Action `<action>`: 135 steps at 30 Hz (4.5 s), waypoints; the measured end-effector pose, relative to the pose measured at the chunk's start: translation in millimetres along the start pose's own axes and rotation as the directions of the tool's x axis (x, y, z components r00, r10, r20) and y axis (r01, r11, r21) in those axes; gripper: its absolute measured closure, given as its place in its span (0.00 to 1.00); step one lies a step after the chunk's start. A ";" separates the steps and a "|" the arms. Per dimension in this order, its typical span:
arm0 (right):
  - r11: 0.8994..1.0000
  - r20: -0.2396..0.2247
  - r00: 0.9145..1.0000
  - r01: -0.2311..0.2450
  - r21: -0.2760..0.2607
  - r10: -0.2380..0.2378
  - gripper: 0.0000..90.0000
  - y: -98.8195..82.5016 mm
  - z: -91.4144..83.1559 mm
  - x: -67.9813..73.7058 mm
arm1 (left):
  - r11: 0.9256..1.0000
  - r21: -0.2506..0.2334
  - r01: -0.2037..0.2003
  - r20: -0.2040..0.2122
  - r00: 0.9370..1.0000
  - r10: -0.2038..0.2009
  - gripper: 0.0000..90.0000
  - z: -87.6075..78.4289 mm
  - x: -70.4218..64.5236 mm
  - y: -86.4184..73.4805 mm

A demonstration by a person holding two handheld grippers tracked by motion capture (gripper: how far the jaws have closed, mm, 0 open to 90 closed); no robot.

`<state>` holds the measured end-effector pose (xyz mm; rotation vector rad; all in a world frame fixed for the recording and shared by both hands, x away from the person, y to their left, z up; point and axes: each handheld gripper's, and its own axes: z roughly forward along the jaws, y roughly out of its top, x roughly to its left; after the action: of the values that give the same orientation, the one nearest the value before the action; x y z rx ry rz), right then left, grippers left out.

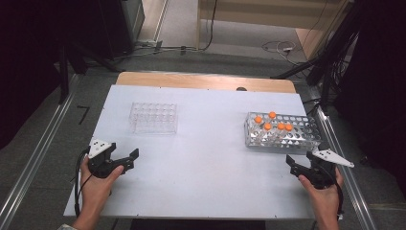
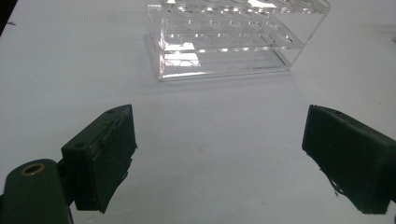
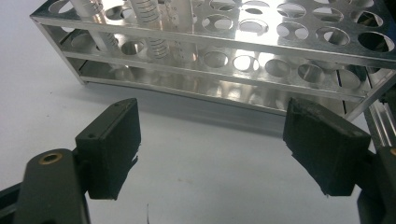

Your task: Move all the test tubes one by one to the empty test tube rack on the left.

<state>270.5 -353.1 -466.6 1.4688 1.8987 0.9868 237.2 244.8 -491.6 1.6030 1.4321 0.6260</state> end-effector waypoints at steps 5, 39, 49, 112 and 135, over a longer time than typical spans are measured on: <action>1.000 -0.002 1.000 0.004 -0.010 -0.004 0.21 1.5 0.2 2.4 | 1.000 -0.001 0.004 0.012 1.000 -0.004 0.12 0.1 0.8 0.0; 0.994 -0.019 0.999 0.047 -0.095 -0.049 0.52 39.8 27.5 13.0 | 1.000 0.013 -0.004 0.035 0.999 0.004 0.12 4.8 -3.5 -0.4; 0.995 -0.026 0.999 0.043 -0.092 -0.046 0.65 43.4 35.7 13.3 | 1.000 0.015 -0.003 0.039 0.999 0.003 0.12 5.1 -3.0 -0.7; 0.973 -0.212 0.965 0.109 -0.201 -0.152 0.80 56.7 -21.2 65.6 | 0.997 -0.017 -0.081 0.189 0.978 0.083 0.13 11.7 -52.9 27.2; 0.962 -0.337 0.902 0.235 -0.141 -0.270 0.80 64.4 33.6 141.7 | 0.987 -0.055 -0.154 0.296 0.941 0.164 0.16 41.8 -107.3 58.7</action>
<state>296.5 -200.0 -431.5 1.0026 2.1887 1.2608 279.8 132.8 -443.1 1.7185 1.0731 0.4683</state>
